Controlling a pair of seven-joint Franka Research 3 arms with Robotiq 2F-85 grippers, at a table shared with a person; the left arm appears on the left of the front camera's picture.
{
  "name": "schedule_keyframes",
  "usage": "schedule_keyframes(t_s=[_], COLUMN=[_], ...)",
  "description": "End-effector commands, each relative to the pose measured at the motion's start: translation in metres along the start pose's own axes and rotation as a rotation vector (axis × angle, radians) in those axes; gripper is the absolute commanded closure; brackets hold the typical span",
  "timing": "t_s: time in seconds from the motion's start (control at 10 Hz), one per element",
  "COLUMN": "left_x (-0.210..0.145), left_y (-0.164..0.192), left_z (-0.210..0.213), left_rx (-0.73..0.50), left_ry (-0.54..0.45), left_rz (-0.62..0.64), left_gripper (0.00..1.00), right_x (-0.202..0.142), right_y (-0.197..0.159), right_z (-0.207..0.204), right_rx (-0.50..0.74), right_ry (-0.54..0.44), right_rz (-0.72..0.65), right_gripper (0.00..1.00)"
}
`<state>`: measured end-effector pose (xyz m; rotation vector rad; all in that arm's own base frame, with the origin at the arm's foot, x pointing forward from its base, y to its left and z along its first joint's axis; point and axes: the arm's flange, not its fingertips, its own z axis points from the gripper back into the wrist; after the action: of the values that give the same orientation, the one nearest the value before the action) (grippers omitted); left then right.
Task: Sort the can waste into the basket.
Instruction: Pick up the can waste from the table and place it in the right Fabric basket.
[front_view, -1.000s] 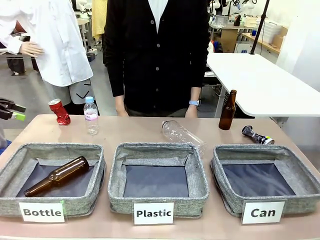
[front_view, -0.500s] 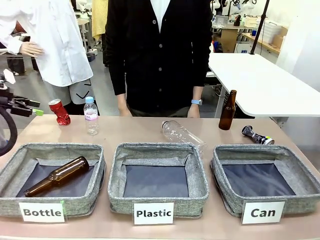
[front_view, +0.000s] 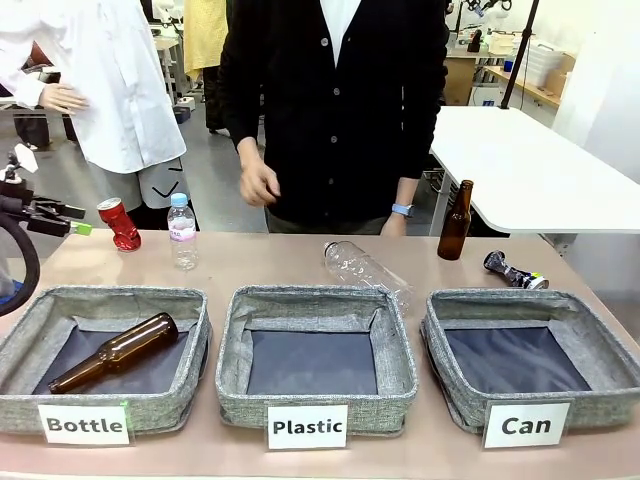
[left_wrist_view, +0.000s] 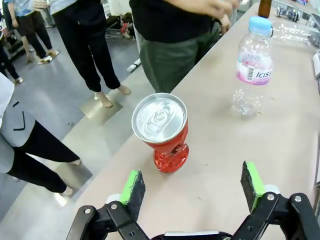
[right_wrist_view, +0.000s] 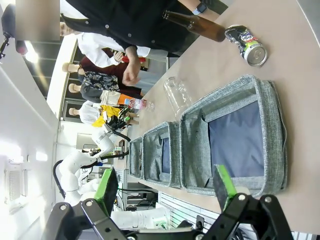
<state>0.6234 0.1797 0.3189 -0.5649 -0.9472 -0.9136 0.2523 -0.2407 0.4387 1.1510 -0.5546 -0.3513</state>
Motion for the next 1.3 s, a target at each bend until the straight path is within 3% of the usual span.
schedule_keyframes(t_s=[0.0,0.3,0.4,0.8,1.2], left_x=[0.007,-0.001,-0.004,-0.012,-0.025], left_y=[0.000,0.015,0.017,-0.010,-0.042], left_z=[-0.007,-0.030,-0.015,0.125,0.185], left_rx=[0.039,0.084,0.038,-0.003,0.067], left_ry=[-0.029,0.006,0.022,-0.137,-0.228], left_rz=[-0.017,0.023,0.039,0.008,-0.057], left_gripper=[0.00,0.00,0.00,0.00,0.00], right_x=[0.003,0.003,0.003,0.003,0.003], right_y=[0.000,0.000,0.000,0.000,0.000], right_z=[0.001,0.001,0.001,0.001,0.001], right_rx=[0.024,0.024,0.024,0.024,0.024], right_ry=[-0.013,-0.013,-0.013,-0.013,-0.013], right_rz=[0.025,0.025,0.025,0.025,0.025], right_gripper=[0.00,0.00,0.00,0.00,0.00])
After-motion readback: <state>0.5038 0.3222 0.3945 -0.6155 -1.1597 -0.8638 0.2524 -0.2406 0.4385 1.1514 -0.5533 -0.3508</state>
